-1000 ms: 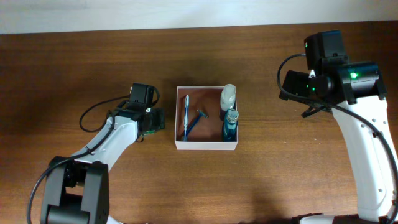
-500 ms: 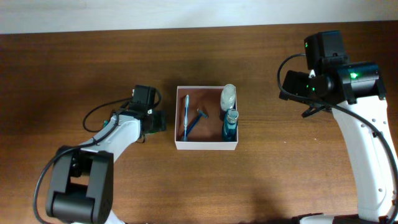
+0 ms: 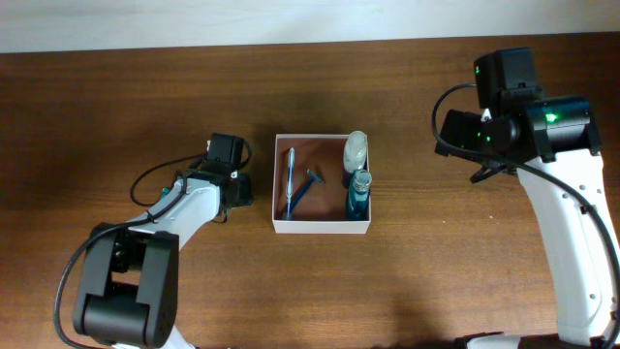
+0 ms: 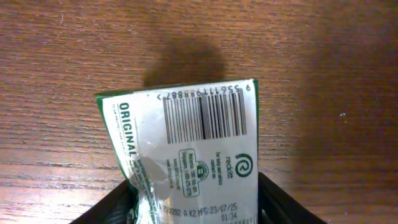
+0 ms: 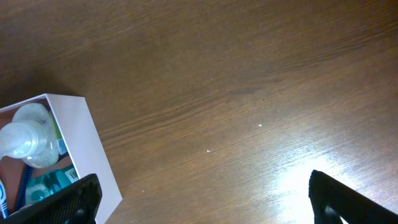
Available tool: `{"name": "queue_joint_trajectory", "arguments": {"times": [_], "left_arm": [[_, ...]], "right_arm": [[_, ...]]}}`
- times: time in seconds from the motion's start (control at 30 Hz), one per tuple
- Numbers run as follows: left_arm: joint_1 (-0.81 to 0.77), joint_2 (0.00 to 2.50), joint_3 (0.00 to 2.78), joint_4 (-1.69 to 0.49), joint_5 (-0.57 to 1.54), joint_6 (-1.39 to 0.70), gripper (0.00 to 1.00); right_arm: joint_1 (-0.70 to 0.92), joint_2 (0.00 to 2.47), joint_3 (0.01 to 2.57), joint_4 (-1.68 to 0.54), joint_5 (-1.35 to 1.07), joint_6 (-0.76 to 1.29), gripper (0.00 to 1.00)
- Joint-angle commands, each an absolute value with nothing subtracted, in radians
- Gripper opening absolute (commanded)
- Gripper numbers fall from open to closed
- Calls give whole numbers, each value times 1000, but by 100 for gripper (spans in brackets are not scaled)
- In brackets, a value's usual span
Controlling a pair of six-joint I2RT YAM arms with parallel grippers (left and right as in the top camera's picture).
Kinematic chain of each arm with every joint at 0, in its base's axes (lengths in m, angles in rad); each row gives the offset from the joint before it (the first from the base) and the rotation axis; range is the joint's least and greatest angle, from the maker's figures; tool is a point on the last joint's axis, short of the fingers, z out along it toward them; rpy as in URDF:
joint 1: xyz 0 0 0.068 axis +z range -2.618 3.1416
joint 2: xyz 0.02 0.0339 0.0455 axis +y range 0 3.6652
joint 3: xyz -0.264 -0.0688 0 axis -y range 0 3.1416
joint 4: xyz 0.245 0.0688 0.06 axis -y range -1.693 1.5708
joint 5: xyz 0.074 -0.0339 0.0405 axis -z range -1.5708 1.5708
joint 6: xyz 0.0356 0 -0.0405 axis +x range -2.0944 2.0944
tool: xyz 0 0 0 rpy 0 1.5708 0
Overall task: Pack container
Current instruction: 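Lower the left gripper and close it on the soap wrapper, then lift the soap wrapper with the left gripper and carry it over the box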
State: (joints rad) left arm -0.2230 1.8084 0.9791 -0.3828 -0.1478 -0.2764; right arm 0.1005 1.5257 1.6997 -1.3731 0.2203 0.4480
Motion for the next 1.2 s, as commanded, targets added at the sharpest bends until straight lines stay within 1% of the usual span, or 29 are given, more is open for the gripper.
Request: {"name": "queue_joint_trajectory", "arguments": {"times": [0.0,0.2,0.33,0.67,0.87,0.93,1.17], "left_arm": [[-220,1827,967,-388,-155,-275,49],[-220,1819,973,-402,-159,-275,38],[-220,1778,992,-443,-165,-275,33],[-221,1528,1009,-526,-154,-276,30],[-231,1338,1009,-539,-9,-303,29],[-250,1287,1009,-535,19,-321,25],[-376,1190,1009,-512,19,-351,24]], "right_arm": [[97,1529,1713,-1372,229,449,99],[97,1529,1713,-1373,229,449,98],[97,1529,1713,-1373,229,449,98],[97,1529,1713,-1373,229,449,98],[97,1529,1713,-1373,229,449,98],[97,1529,1713,-1373,229,449,98],[97,1529,1713,-1373,229,449,98]]}}
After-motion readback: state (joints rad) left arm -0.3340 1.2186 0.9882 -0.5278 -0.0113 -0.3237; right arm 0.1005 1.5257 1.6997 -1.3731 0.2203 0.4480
